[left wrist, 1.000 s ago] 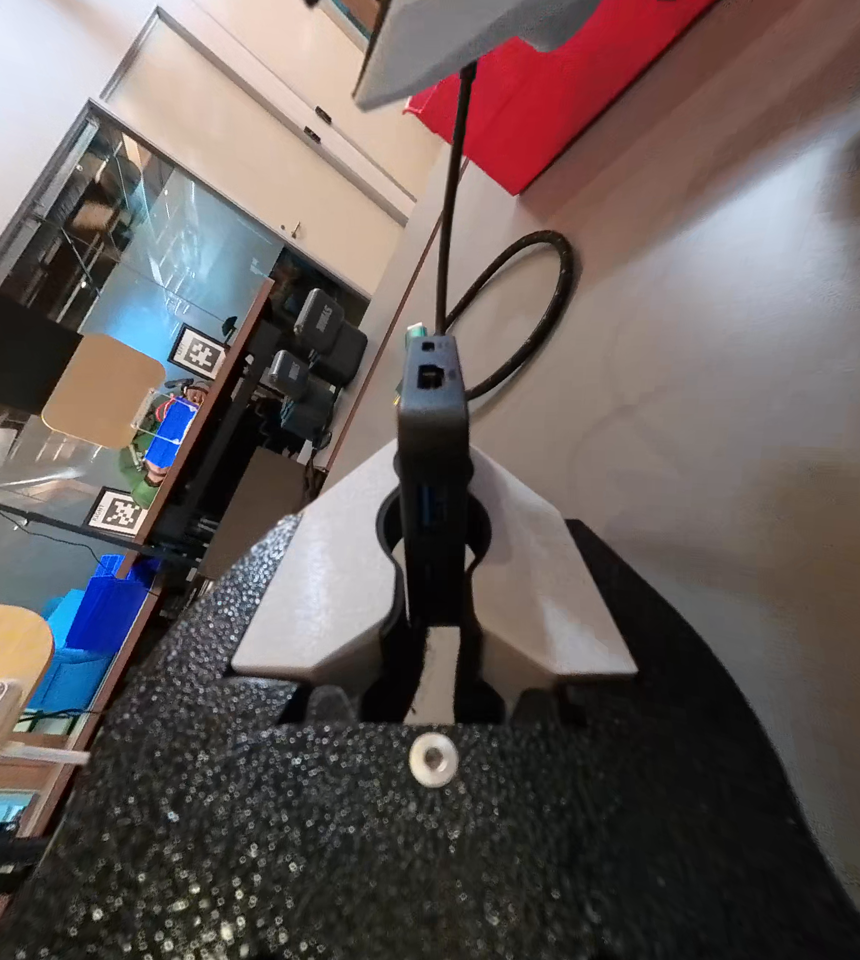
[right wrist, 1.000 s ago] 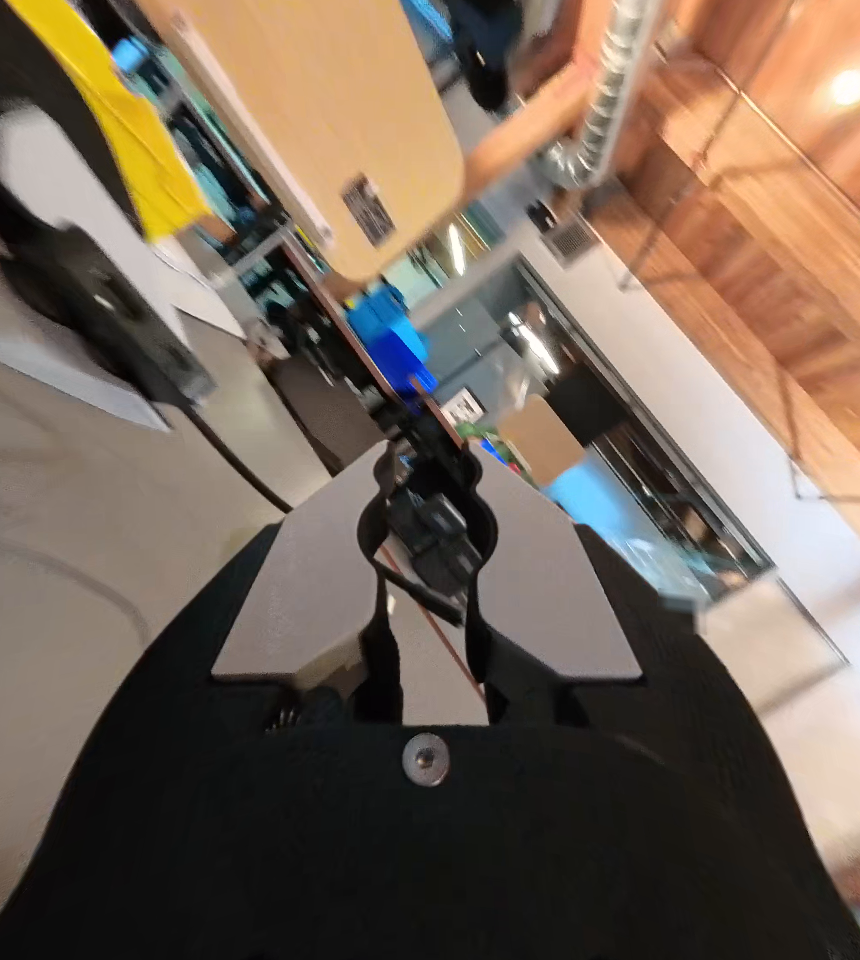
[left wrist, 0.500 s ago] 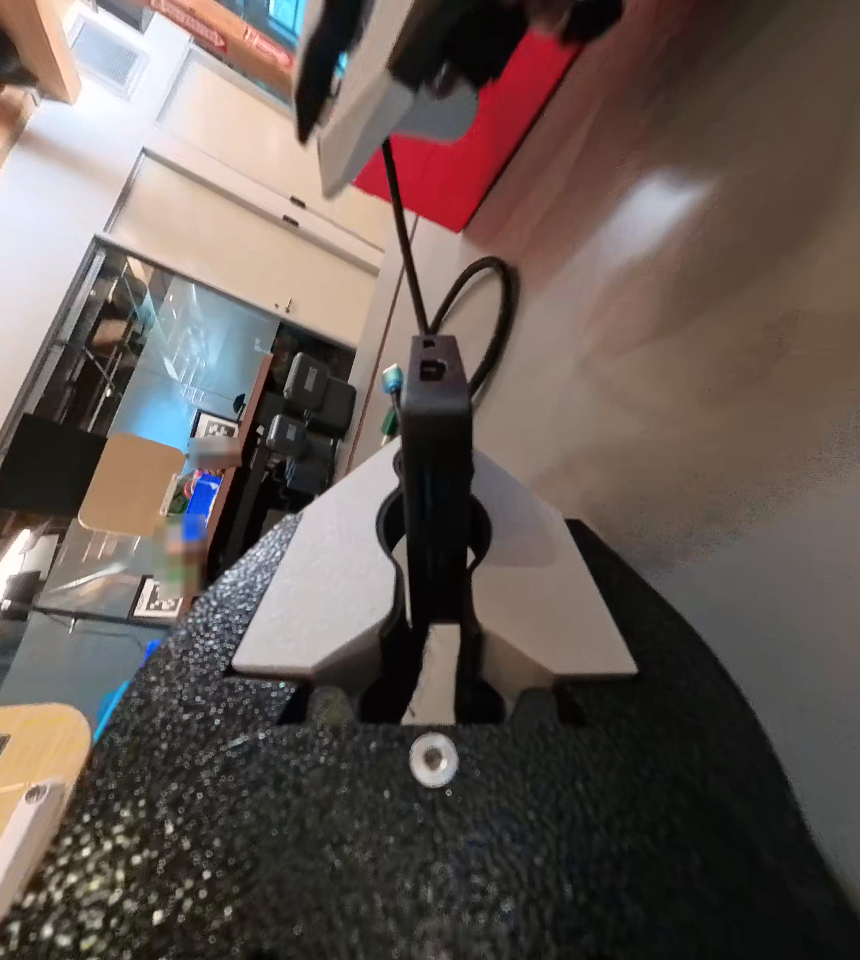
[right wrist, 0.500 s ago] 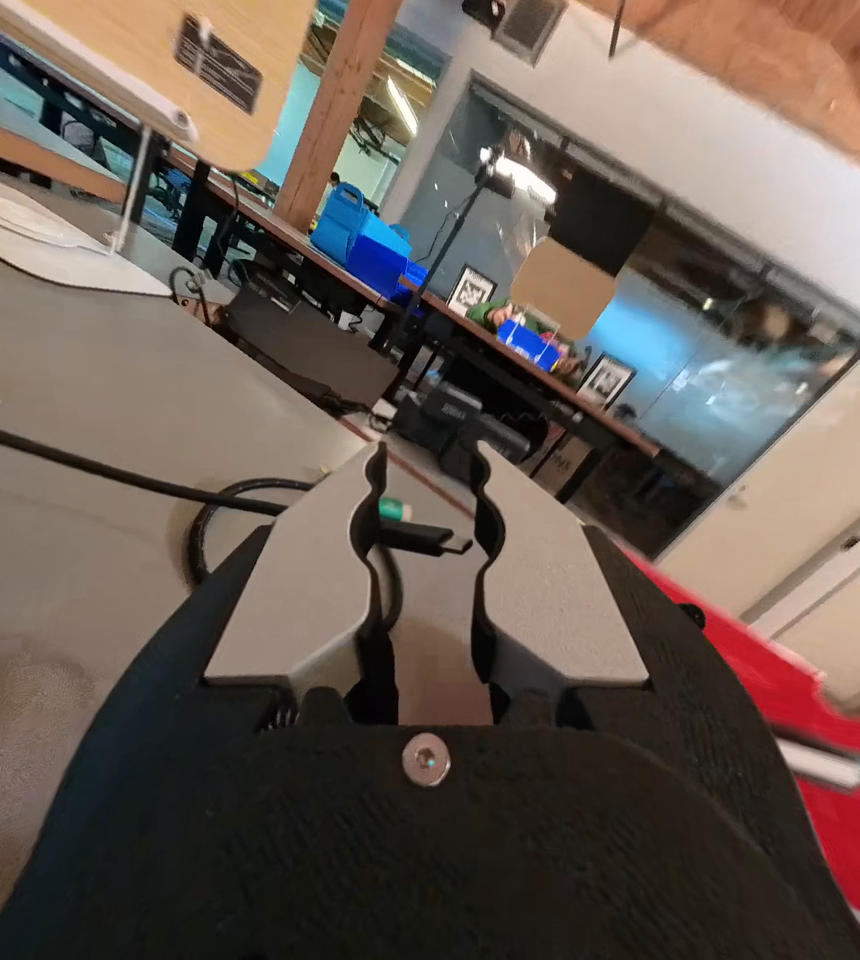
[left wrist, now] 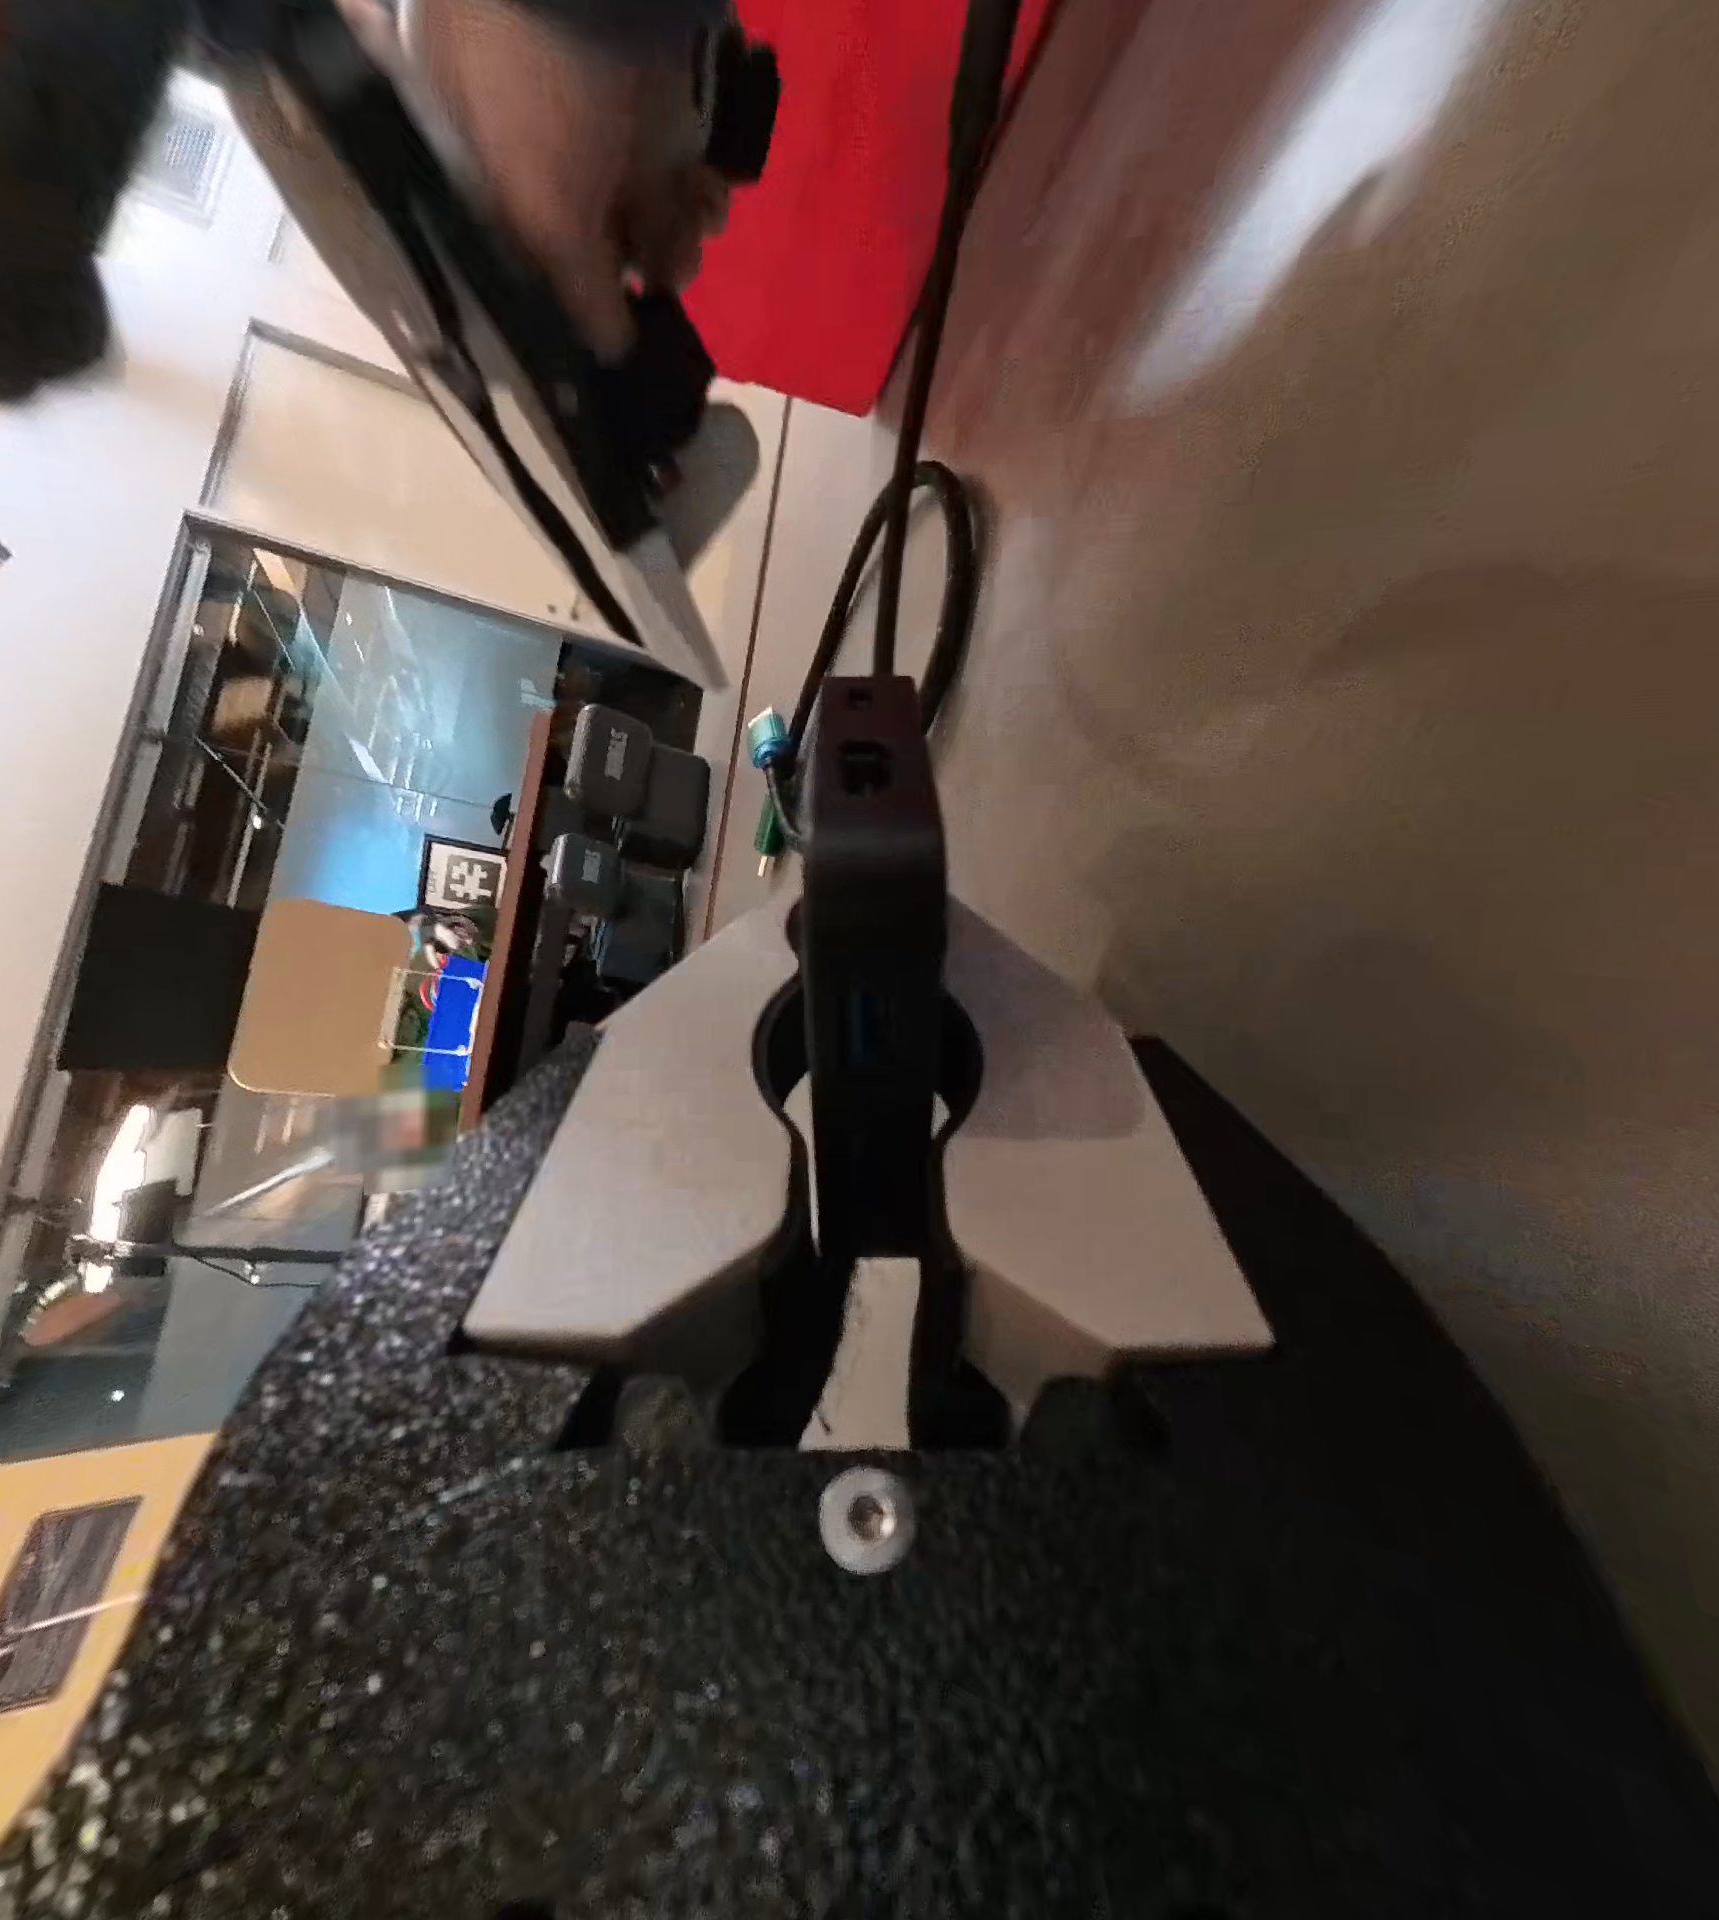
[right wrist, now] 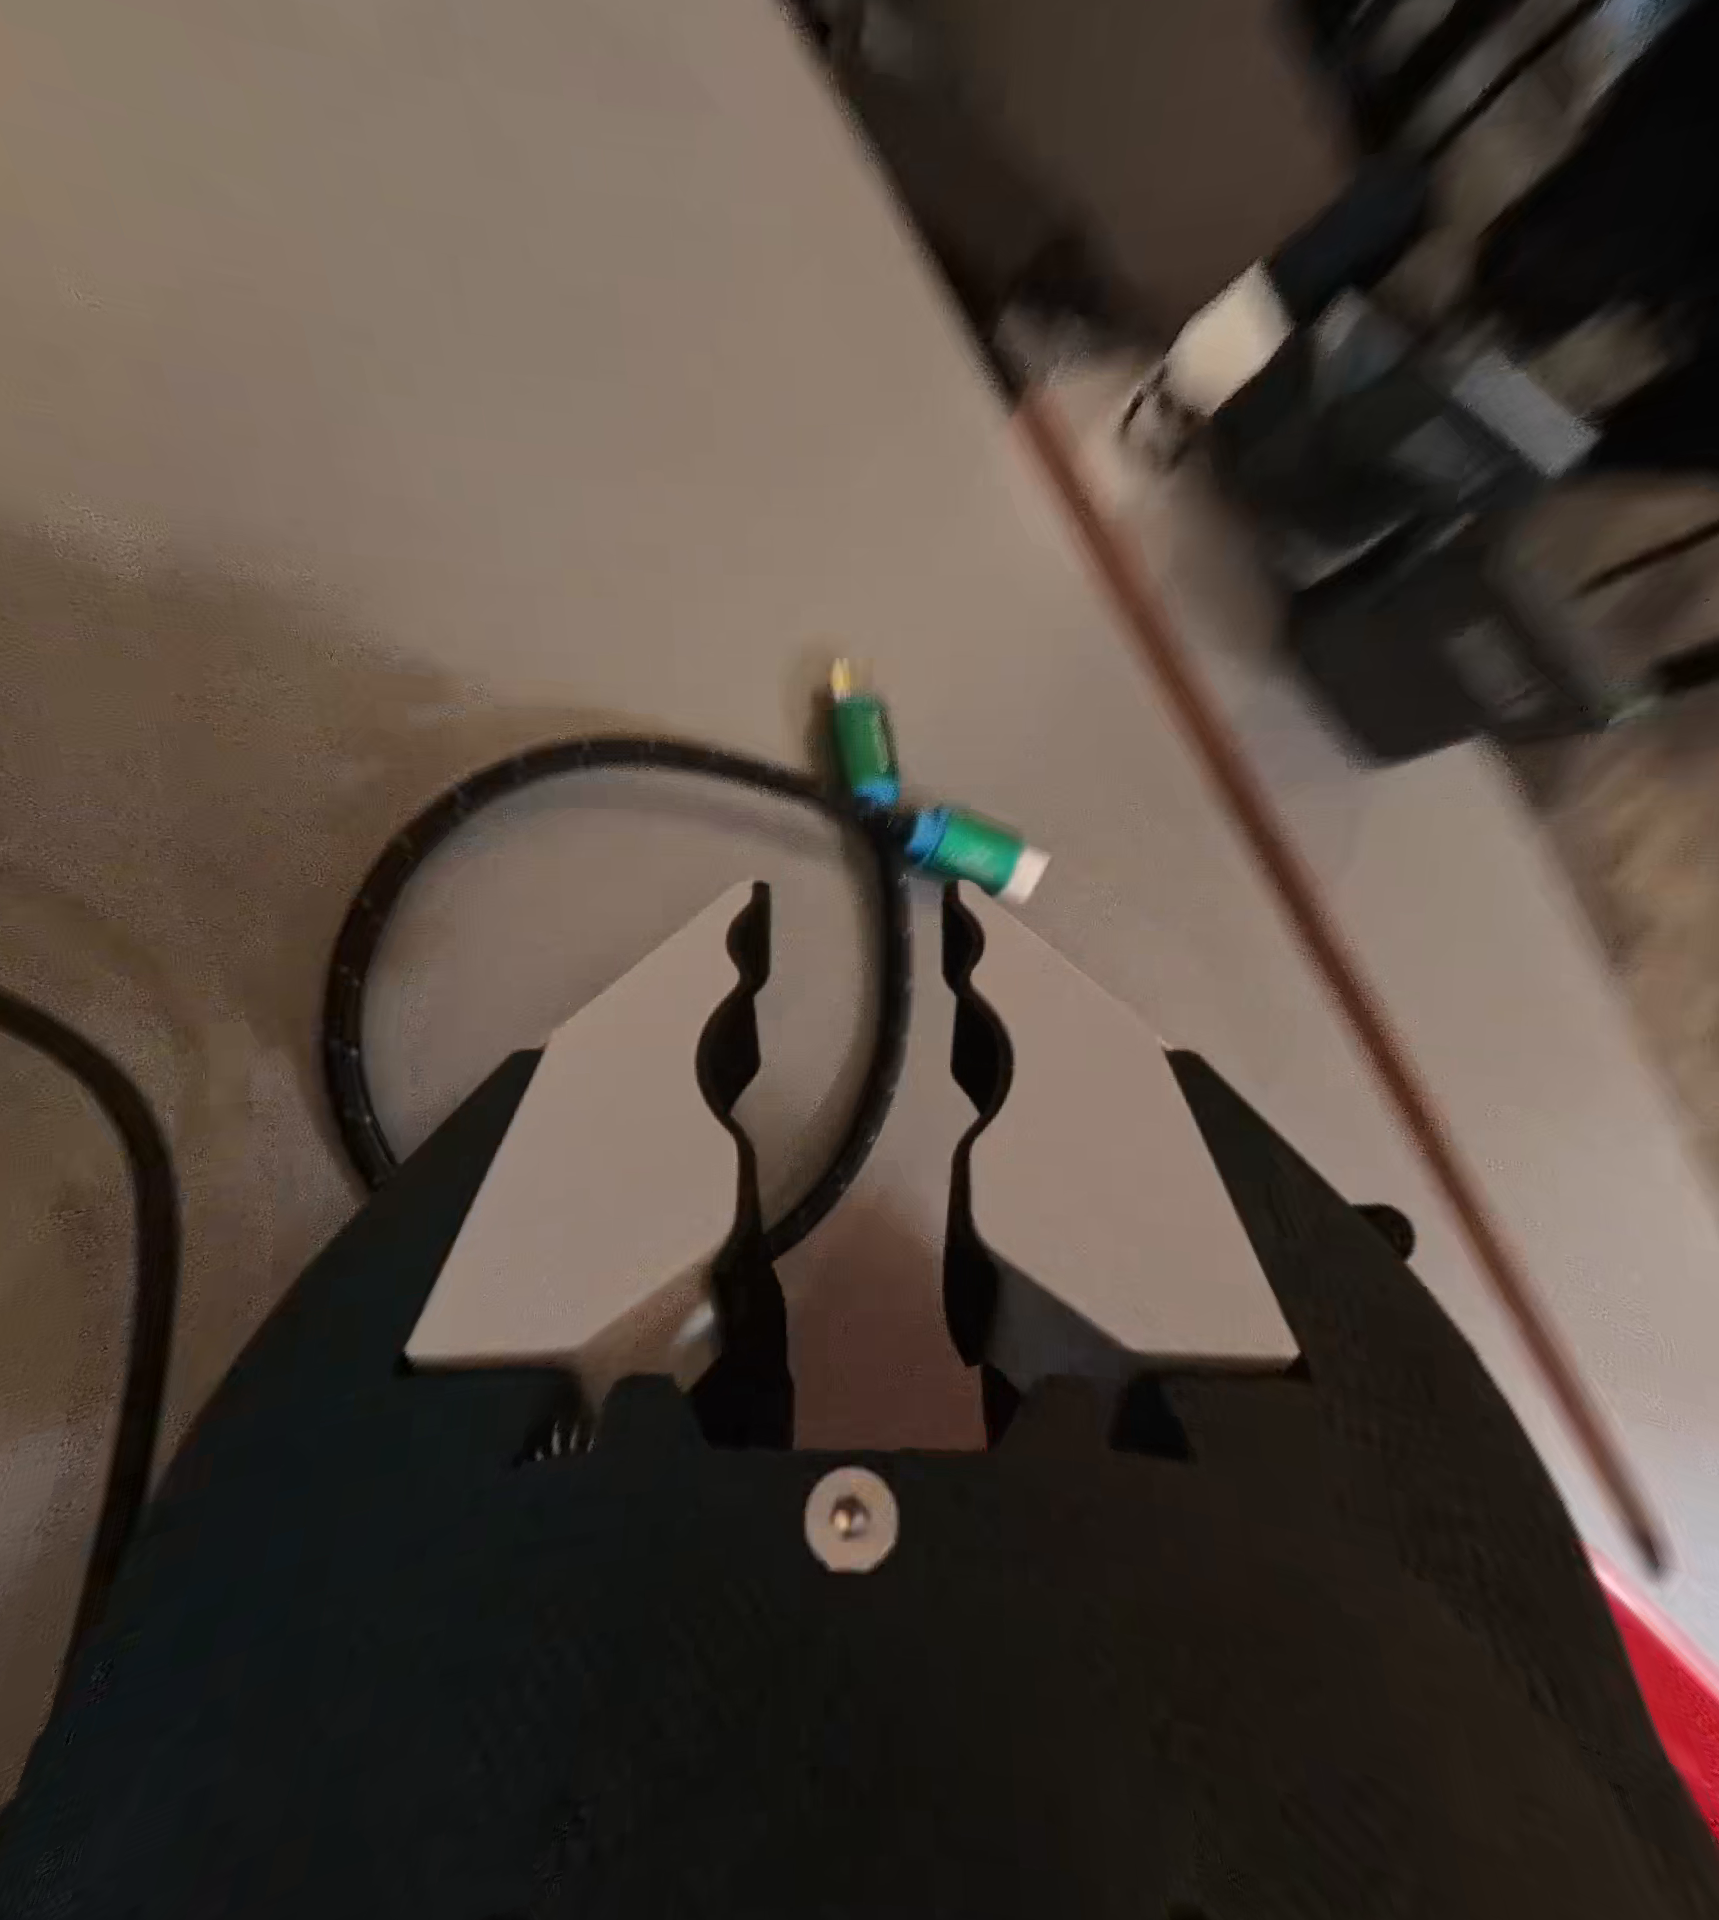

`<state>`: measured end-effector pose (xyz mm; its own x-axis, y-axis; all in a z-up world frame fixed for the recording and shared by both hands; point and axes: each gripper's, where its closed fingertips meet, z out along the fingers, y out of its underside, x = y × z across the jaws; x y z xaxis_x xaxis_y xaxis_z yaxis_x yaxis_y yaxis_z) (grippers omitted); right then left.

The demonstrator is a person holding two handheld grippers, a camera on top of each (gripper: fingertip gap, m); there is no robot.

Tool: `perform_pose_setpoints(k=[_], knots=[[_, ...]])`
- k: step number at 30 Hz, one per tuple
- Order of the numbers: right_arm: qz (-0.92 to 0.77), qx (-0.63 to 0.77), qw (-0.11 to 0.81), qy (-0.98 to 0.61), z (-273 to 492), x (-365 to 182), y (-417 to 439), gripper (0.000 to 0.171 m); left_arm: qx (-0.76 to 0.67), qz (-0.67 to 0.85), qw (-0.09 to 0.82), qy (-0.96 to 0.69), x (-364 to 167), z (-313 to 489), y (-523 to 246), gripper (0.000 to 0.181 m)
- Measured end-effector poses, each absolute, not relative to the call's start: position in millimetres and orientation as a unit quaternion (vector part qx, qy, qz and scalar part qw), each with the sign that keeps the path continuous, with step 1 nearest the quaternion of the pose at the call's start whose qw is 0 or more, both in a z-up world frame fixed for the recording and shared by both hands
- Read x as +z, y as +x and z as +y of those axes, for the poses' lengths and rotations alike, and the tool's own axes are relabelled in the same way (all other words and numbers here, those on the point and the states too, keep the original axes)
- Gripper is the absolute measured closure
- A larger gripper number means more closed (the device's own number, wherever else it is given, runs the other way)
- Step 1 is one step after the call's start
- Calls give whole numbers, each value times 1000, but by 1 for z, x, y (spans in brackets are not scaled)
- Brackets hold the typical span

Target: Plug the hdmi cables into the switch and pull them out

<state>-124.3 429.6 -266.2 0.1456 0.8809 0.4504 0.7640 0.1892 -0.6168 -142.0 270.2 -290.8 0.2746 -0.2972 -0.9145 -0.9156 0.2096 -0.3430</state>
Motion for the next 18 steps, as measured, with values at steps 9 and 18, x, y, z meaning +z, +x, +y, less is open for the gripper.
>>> perform_pose_setpoints(k=[9,18], knots=[[-626,98,251,-732,462,-323,-129,141,270,508,581,-576,-282,273,-148,169],[-611,166,275,-724,448,-326,-144,165,289,498,577,-579,-280,276,-154,169]])
